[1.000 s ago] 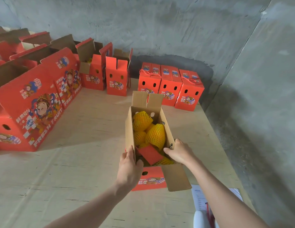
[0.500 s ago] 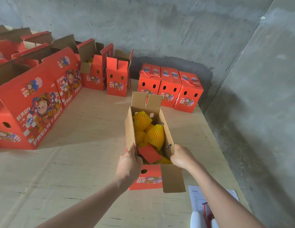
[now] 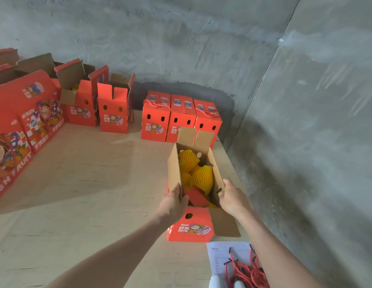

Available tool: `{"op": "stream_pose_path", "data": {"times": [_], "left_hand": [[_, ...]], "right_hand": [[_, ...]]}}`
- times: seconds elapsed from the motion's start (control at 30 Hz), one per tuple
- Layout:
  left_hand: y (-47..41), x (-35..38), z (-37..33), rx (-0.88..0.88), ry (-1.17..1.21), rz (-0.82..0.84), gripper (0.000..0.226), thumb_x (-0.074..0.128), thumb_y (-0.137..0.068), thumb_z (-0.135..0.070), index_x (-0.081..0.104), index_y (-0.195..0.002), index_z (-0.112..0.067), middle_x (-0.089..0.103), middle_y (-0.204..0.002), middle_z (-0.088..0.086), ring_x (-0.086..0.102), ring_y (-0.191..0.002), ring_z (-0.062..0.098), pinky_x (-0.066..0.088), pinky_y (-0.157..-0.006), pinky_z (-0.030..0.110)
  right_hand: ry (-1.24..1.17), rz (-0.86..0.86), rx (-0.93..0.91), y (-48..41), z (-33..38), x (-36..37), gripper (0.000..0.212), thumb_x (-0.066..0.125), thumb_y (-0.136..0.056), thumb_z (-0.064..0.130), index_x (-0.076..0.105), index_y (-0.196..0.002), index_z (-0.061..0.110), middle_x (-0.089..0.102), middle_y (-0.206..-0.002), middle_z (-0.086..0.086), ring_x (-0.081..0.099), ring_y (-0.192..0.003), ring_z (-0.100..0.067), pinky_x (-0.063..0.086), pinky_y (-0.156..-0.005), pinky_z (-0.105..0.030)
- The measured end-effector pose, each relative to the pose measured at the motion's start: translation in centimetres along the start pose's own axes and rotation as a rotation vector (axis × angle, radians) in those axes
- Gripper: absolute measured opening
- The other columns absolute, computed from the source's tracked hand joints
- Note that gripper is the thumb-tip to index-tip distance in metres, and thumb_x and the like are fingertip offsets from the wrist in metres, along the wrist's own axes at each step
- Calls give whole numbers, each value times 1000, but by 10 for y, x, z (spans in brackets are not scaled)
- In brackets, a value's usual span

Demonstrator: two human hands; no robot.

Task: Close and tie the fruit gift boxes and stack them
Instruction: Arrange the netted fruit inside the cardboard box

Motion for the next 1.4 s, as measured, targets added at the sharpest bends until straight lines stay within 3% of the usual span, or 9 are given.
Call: {"op": "stream_pose_path", "data": {"times": [0.07, 0.13, 0.23, 0.37, 0.6, 0.73, 0.87, 1.13, 1.4], "left_hand": [[-16, 6, -10, 3, 50, 29, 27, 39, -101, -24, 46, -124, -12, 63, -108, 17, 62, -91, 31, 51, -73, 37], [-28, 11, -16, -15, 131, 53, 23, 41, -100, -23, 53, -113, -9, 65, -104, 18, 62, -90, 32, 51, -75, 38], [-41, 21, -20, -17, 130, 53, 21, 44, -98, -23, 56, -108, -9, 66, -100, 17, 63, -92, 36, 52, -79, 44], [-55, 32, -26, 10, 138, 54, 22, 46, -98, -25, 53, -102, -5, 65, -98, 20, 63, -91, 40, 53, -81, 51], [-92, 66, -43, 15, 220, 72, 19, 45, -99, -23, 56, -109, -11, 64, -104, 14, 62, -94, 30, 54, -84, 42], [-112, 79, -54, -9, 271, 102, 28, 44, -100, -23, 55, -123, -12, 63, -112, 12, 61, -101, 27, 52, -91, 37], [-123, 80, -58, 10, 216, 136, 32, 40, -101, -20, 51, -129, -10, 60, -120, 15, 56, -110, 30, 48, -97, 38], [-117, 93, -64, -4, 64, 141, 25, 42, -100, -21, 50, -118, -6, 60, -115, 17, 58, -103, 32, 50, -90, 40], [-84, 119, -74, 61, 89, 183, 45, 43, -98, -16, 31, -141, -13, 60, -120, 17, 58, -106, 34, 51, -88, 39]], "right_hand": [[-88, 64, -111, 7, 7, -1, 58, 38, -96, 53, 26, -147, 27, 41, -146, -9, 46, -127, -31, 40, -101, -42], [-39, 180, -196, 17, 14, 17, 56, 28, -86, 72, 44, -128, 37, 46, -139, -5, 44, -127, -31, 30, -107, -51], [206, -22, -260, 22, 11, 34, 47, 30, -91, 66, 54, -109, 30, 61, -115, -2, 53, -110, -29, 27, -103, -49], [105, -273, -354, 3, -2, 29, 37, 41, -93, 54, 60, -88, 23, 67, -87, -2, 60, -91, -27, 35, -89, -40], [-63, -172, -185, -51, -32, 12, 74, 45, -63, 81, 38, -120, 35, 49, -117, 5, 53, -107, -25, 41, -86, -39], [110, -96, -245, -71, -21, 12, 68, 54, -81, 63, 29, -140, 41, 13, -155, 0, 52, -118, -30, 41, -93, -44], [179, -163, -195, -76, -18, 14, 40, 42, -91, 54, 65, -105, 25, 66, -112, -7, 63, -93, -32, 48, -74, -33], [234, -60, -230, -74, -35, 12, 47, 39, -92, 54, 65, -101, 15, 68, -101, -12, 62, -97, -35, 40, -69, -34], [166, 278, -70, -59, -62, 2, 24, 41, -78, 43, 50, -75, 21, 72, -71, 4, 64, -86, -21, 38, -59, -27]]}}
Point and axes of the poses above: each hand's wrist, its own y-axis away from the middle knuckle, its own x-axis out of the palm, z = x × y, the point moved 4 cm from there along -y, towards the middle knuckle
